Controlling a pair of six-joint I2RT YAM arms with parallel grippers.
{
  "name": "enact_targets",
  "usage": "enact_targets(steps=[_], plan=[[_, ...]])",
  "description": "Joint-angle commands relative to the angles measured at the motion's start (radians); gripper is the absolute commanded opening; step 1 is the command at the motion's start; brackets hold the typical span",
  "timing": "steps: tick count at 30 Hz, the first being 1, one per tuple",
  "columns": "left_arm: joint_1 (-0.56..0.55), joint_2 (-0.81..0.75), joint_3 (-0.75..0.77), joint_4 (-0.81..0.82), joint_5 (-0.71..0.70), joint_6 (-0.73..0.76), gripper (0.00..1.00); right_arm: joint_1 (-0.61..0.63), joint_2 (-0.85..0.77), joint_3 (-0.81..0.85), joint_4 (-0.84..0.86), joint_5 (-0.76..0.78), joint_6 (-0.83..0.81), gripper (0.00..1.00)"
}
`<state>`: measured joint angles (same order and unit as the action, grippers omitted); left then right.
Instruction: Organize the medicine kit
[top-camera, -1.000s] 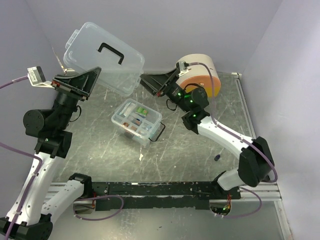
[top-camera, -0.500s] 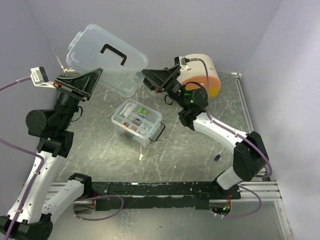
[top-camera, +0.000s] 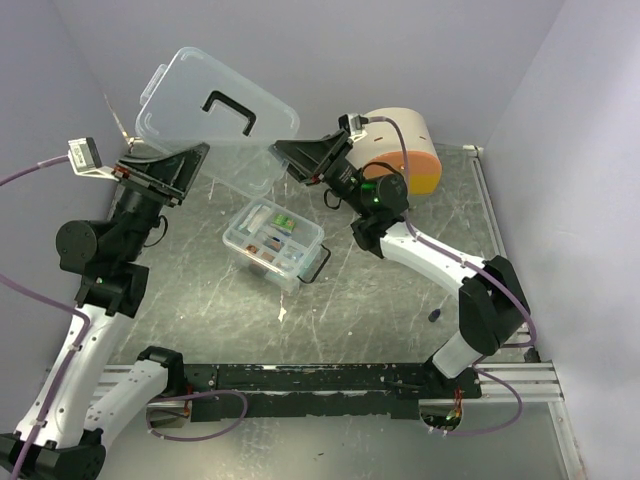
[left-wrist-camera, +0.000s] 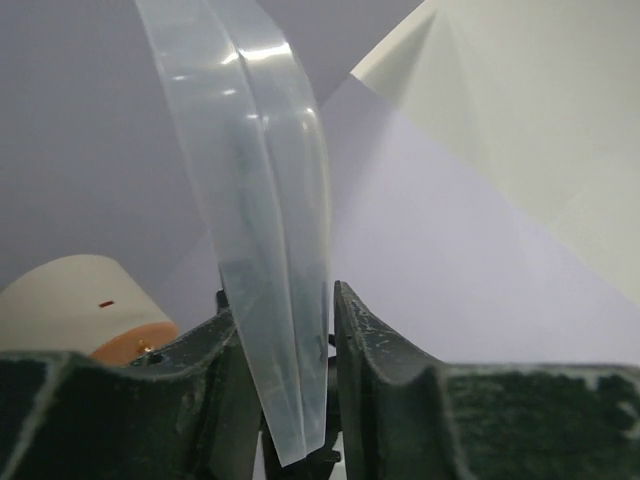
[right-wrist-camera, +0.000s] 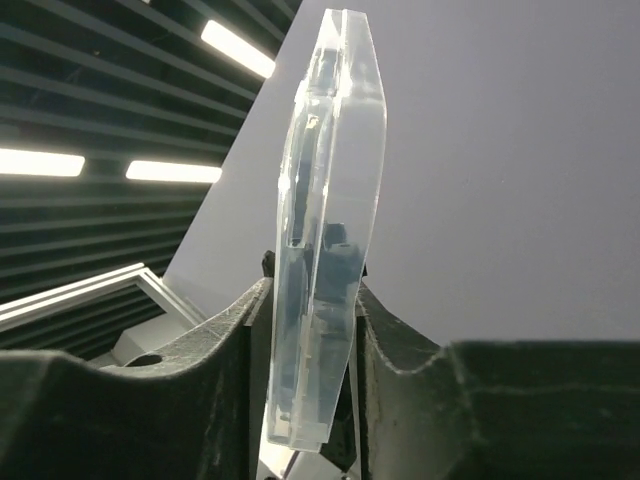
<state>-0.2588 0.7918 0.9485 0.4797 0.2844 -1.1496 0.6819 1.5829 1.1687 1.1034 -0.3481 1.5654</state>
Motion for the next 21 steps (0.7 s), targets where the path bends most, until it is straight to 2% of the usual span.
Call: enact_targets(steps=[1, 8, 11, 21], plan=[[0.004, -0.031, -0.008, -0.065, 0.019, 0.075, 0.43, 0.003, 0.003, -0.004, 0.062, 0.005, 0.018, 0.3], [0.004, -0.057, 0.028, -0.259, -0.004, 0.172, 0.71, -0.003, -0.025, -0.042, 0.069, 0.044, -0.028, 0.22], [0.004, -0.064, 0.034, -0.33, -0.028, 0.2, 0.8, -0.009, -0.046, -0.06, 0.049, 0.062, -0.054, 0.22], [0.004, -0.081, 0.109, -0.625, -0.188, 0.373, 0.84, -0.02, -0.116, -0.098, -0.039, 0.13, -0.13, 0.19]])
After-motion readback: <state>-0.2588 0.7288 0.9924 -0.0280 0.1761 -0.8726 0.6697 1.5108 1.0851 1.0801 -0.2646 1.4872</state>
